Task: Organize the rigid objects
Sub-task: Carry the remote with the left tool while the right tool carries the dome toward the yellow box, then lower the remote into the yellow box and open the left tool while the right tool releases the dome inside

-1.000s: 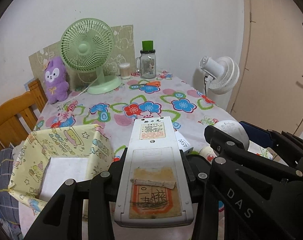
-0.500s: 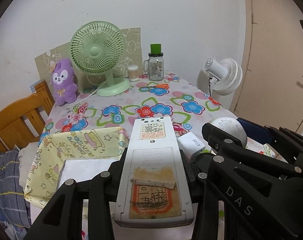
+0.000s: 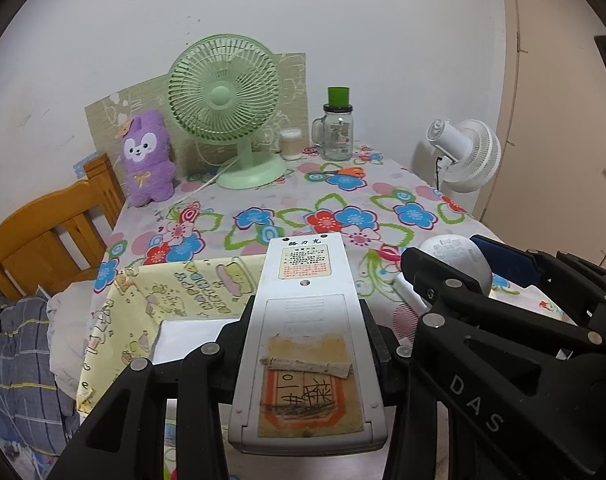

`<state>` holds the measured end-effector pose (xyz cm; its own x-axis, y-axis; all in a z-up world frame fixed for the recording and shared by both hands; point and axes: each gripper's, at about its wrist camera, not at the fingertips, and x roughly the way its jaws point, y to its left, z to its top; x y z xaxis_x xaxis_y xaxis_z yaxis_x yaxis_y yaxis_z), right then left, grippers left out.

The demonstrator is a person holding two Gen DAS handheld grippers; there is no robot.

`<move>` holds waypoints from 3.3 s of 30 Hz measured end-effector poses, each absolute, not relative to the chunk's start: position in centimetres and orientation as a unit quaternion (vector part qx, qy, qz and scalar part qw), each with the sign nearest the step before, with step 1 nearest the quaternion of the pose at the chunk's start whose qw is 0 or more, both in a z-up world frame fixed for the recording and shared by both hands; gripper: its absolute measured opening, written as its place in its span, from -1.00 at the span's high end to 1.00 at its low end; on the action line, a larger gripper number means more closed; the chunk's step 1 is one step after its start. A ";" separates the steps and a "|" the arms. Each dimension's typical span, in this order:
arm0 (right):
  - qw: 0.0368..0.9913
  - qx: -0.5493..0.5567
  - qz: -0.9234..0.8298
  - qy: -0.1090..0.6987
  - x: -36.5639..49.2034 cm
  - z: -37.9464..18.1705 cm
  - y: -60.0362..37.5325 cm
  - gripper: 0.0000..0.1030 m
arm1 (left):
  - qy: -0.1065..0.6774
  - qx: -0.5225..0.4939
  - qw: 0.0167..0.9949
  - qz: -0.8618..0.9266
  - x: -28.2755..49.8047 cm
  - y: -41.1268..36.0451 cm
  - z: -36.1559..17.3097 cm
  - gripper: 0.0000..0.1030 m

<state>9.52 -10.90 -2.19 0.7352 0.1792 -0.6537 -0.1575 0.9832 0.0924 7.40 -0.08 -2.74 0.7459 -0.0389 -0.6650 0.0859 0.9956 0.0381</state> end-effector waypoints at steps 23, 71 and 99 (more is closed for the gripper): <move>0.921 -0.013 0.116 0.373 11.4 -3.4 -4.0 -0.03 | 0.378 0.022 0.925 -0.017 8.6 5.8 -4.3 0.13; 0.897 -0.079 0.152 0.408 14.3 -7.5 2.8 -0.11 | 0.463 -0.012 0.886 -0.013 12.0 10.9 -9.8 -0.14; 0.907 -0.042 0.159 0.387 12.0 -4.0 -0.2 -0.65 | 0.418 0.008 0.908 0.004 9.1 8.1 -5.4 -0.64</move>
<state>11.96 -0.25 -3.99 0.6500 0.2552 -0.7158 -0.3202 0.9462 0.0466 9.08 8.07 -5.44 0.6506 0.0141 -0.7593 -0.0016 0.9998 0.0173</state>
